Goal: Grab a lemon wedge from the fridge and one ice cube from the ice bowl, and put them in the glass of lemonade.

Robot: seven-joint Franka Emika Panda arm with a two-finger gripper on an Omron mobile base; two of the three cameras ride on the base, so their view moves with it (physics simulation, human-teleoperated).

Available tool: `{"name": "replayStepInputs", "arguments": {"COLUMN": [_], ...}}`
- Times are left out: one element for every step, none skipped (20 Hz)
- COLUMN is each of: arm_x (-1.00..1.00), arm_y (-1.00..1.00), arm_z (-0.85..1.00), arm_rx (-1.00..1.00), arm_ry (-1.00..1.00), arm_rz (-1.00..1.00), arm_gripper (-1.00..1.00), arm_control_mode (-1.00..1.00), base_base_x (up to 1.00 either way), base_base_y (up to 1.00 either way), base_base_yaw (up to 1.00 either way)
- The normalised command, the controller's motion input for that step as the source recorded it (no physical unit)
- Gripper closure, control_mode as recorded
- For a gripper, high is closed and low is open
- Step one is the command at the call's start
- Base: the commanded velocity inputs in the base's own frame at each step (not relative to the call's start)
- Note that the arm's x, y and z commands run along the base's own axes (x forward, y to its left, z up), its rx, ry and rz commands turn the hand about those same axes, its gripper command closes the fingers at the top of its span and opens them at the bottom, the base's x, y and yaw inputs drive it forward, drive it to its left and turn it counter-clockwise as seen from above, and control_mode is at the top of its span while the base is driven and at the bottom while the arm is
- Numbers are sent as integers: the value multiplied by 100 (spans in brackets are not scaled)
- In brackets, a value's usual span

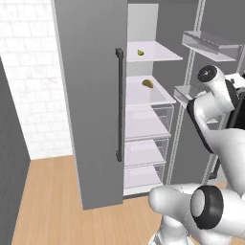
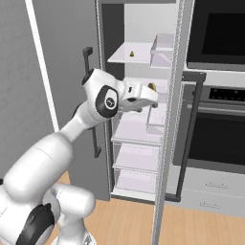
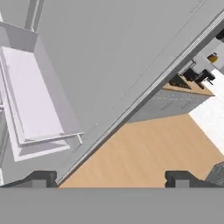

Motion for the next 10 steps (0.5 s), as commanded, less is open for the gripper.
{"name": "replayStepInputs", "arguments": {"arm_x": [0, 0, 0, 0, 0, 0, 0, 0, 0, 0], "arm_y": [100, 100, 100, 100, 100, 100, 100, 100, 100, 100], "arm_z": [16, 13, 7, 1, 0, 0, 0, 0, -2, -8], "arm_rx": [12, 12, 13, 14, 16, 18, 17, 17, 16, 18], "arm_ry": [-13, -13, -15, -15, -15, -13, -9, -2, 0, 0], "arm_rz": [1, 0, 0, 0, 2, 10, 17, 28, 34, 39], "arm_gripper": [-100, -100, -100, -100, -100, -100, -100, -100, -100, -100], "arm_control_mode": [-100, -100, -100, -100, -100, -100, -100, -100, -100, -100], "base_base_x": [0, 0, 0, 0, 0, 0, 0, 0, 0, 0], "base_base_y": [0, 0, 0, 0, 0, 0, 0, 0, 0, 0], "base_base_yaw": [0, 0, 0, 0, 0, 0, 0, 0, 0, 0]}}
